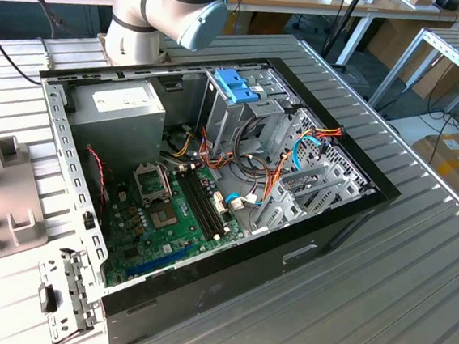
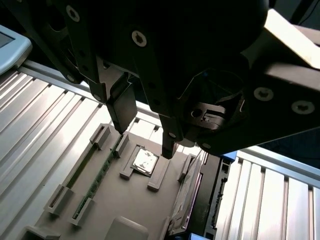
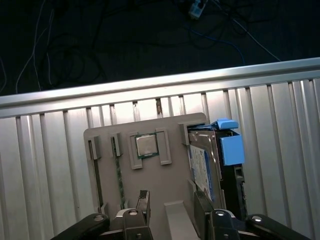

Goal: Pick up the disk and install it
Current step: 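Pick up the disk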

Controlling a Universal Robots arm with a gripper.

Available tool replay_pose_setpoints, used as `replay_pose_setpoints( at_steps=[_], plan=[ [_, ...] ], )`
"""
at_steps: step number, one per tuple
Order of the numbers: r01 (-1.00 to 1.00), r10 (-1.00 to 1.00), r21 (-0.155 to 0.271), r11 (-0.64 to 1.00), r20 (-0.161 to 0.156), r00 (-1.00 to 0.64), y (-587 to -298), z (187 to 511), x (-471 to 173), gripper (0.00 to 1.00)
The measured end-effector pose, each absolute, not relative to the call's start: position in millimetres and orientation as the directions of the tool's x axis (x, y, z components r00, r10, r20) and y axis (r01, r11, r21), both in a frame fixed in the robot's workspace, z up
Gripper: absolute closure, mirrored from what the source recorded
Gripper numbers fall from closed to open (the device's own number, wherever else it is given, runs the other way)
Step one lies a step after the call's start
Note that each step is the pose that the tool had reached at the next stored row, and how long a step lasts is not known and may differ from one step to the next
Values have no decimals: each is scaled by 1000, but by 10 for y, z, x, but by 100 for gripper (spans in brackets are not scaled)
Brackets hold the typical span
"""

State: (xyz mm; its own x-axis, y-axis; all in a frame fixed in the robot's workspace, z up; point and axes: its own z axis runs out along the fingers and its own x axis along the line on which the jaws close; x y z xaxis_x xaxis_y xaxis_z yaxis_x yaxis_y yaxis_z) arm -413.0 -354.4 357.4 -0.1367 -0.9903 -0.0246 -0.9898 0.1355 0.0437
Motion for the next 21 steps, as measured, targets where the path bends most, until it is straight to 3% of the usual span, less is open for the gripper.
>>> replay_pose_setpoints(
  at_steps=[9, 21],
  plan=[
    [-992, -992, 44, 121, -24, -122, -3266, 3509, -4157, 52],
    [-997, -998, 44, 57, -25, -58, -3112, 3443, -4216, 52]
  ],
)
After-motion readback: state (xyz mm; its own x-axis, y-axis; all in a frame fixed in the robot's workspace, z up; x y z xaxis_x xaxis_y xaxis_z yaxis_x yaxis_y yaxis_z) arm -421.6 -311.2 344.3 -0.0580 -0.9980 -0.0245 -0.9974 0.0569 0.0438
